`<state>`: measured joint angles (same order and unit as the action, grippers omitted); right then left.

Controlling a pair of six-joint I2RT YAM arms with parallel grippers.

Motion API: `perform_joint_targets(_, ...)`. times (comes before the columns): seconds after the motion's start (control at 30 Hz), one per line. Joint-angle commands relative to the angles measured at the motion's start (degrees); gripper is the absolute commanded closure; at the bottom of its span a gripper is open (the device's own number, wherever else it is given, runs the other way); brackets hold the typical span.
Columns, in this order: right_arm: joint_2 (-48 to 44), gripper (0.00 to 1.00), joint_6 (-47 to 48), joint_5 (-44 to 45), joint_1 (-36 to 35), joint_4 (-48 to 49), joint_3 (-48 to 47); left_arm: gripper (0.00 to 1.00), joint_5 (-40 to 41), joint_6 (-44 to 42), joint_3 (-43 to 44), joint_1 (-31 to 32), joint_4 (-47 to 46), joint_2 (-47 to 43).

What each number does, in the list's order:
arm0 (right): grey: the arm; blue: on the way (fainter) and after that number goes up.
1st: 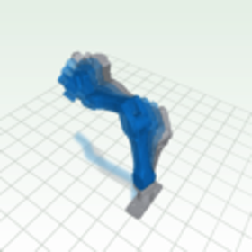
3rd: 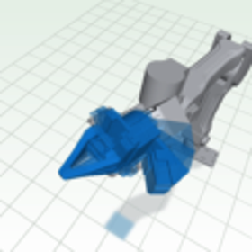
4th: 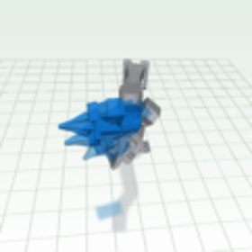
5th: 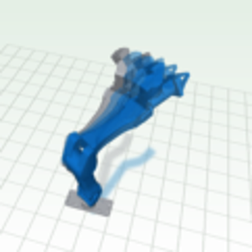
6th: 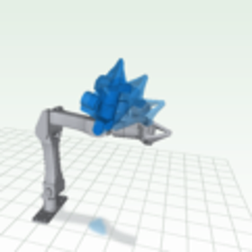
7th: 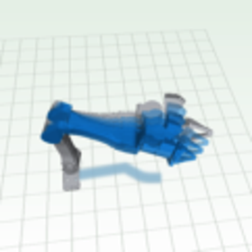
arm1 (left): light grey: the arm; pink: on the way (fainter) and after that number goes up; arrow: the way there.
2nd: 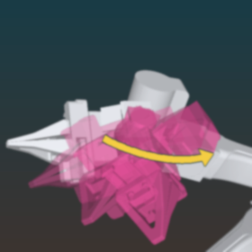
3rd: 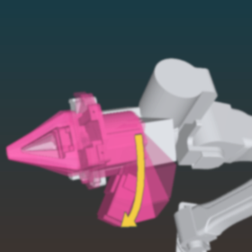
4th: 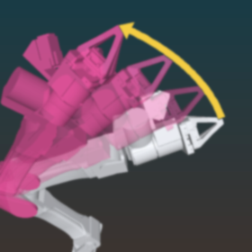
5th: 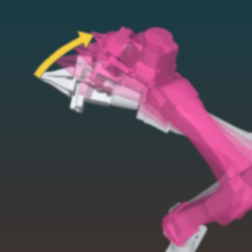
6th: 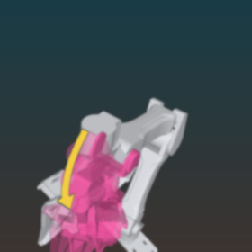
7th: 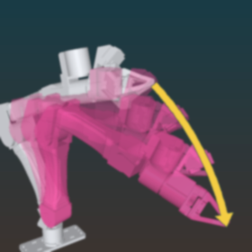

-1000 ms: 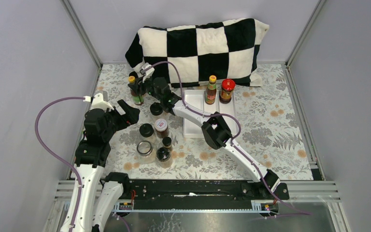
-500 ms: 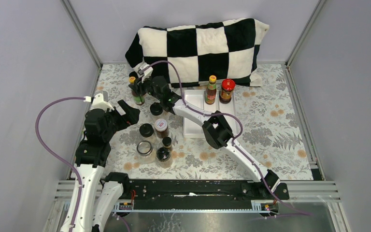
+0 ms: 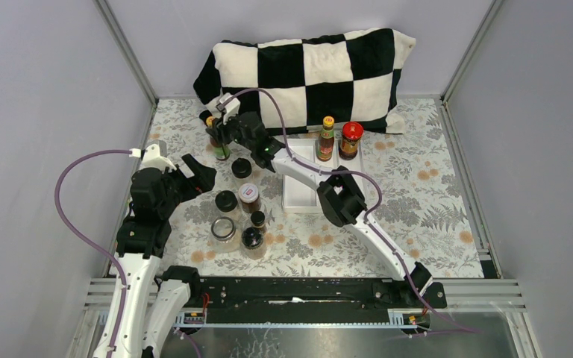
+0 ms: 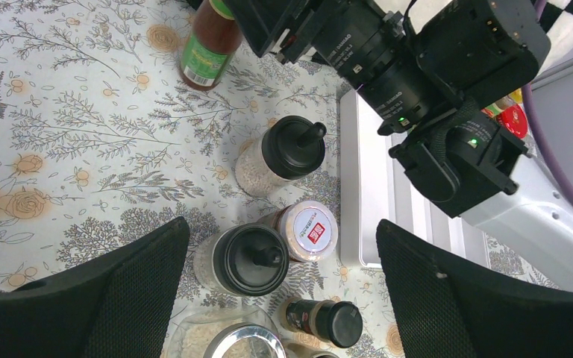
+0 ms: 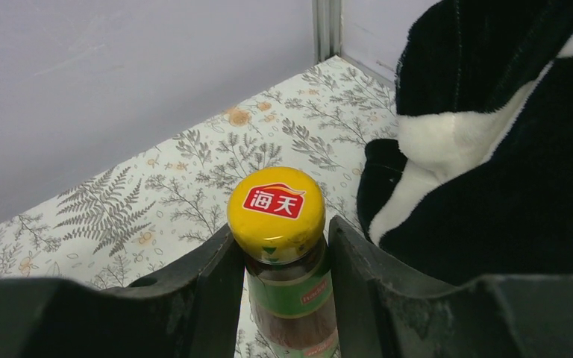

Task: Organize the condiment bottles
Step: Pick up the bottle from the center of the board.

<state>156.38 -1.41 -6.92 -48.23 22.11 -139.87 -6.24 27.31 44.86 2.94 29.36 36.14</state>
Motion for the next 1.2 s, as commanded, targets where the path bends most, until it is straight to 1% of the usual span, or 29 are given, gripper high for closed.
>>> perform_joint_targets(0.0, -9.15, 0.81, 1.17, 1.29, 1.72, 3.65, 2.61, 0.01, -1.12, -0.59, -0.92, 0.14, -2.06, -0.12)
perform_joint_targets(0.6, -21.41, 0.83, 1.15, 1.29, 4.46, 5.02, 17.76, 0.01, -0.93, -0.68, -1.09, 0.14, -2.1, -0.33)
perform_joint_targets(0.7, -23.1, 0.83, 2.78, 1.31, 4.78, 4.36, 18.88, 0.01, -0.73, -0.68, -1.13, 0.14, -2.11, -0.22)
perform_joint_targets(1.17, -29.48, 0.85, 3.34, 1.12, 5.93, 2.38, 23.56, 0.01, -0.18, -0.77, -1.16, 0.14, -1.81, 0.38)
